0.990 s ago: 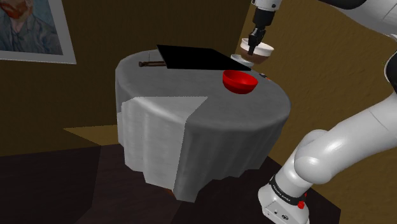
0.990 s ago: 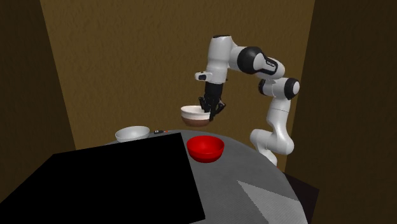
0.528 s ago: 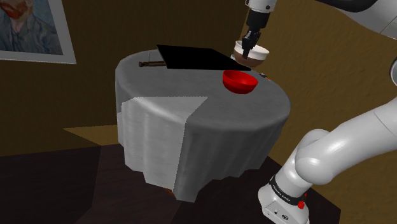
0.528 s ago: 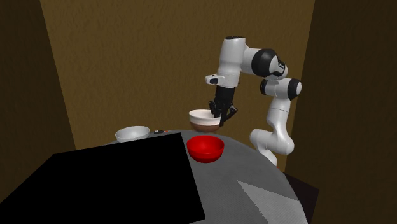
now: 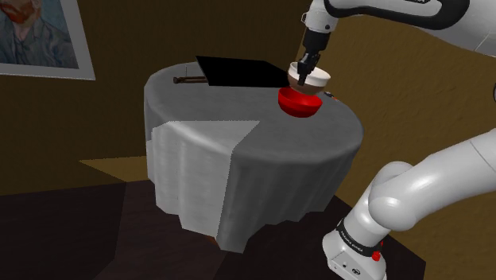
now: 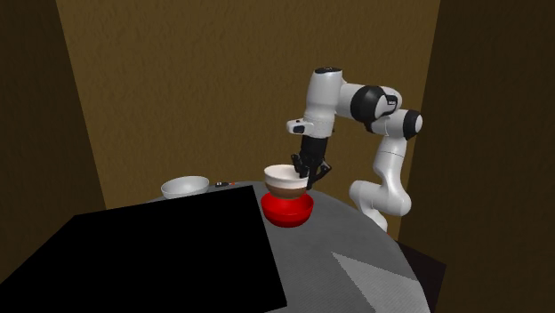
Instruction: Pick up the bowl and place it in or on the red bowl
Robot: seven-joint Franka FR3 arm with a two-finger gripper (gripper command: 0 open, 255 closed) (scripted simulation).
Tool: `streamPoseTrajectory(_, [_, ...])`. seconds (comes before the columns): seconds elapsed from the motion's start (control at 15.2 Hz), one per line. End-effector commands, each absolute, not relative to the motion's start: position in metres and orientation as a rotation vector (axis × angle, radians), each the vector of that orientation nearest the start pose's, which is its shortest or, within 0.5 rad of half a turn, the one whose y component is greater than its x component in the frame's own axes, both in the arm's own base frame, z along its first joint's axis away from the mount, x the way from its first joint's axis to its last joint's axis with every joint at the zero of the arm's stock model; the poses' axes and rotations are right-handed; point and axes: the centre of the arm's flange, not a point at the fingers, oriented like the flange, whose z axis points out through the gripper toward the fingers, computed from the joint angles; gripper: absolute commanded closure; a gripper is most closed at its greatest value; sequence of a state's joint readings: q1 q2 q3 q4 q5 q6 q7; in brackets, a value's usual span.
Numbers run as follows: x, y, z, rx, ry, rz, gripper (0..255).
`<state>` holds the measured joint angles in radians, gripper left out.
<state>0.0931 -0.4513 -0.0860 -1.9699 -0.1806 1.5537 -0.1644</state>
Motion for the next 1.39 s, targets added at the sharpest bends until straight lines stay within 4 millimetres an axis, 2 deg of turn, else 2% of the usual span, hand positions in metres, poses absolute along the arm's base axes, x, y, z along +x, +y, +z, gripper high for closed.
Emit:
streamPoseTrajectory(0.0, [0.408,-0.025,0.642,-3.274,-0.285,-0.039,255])
streamPoseTrajectory(0.2, [0.408,-0.025,0.625,-3.274,-0.285,-0.039,255])
streamPoseTrajectory(0.73, [0.408,-0.025,0.625,-3.274,-0.285,-0.039,255])
streamPoseTrajectory(0.79, [0.408,-0.025,0.625,-3.274,-0.285,-0.039,0])
streamPoseTrajectory(1.12, [0.408,-0.025,0.625,-3.274,-0.285,-0.039,0])
streamPoseTrajectory(1.32, [0.407,-0.019,0.664,-3.274,-0.285,-0.039,0])
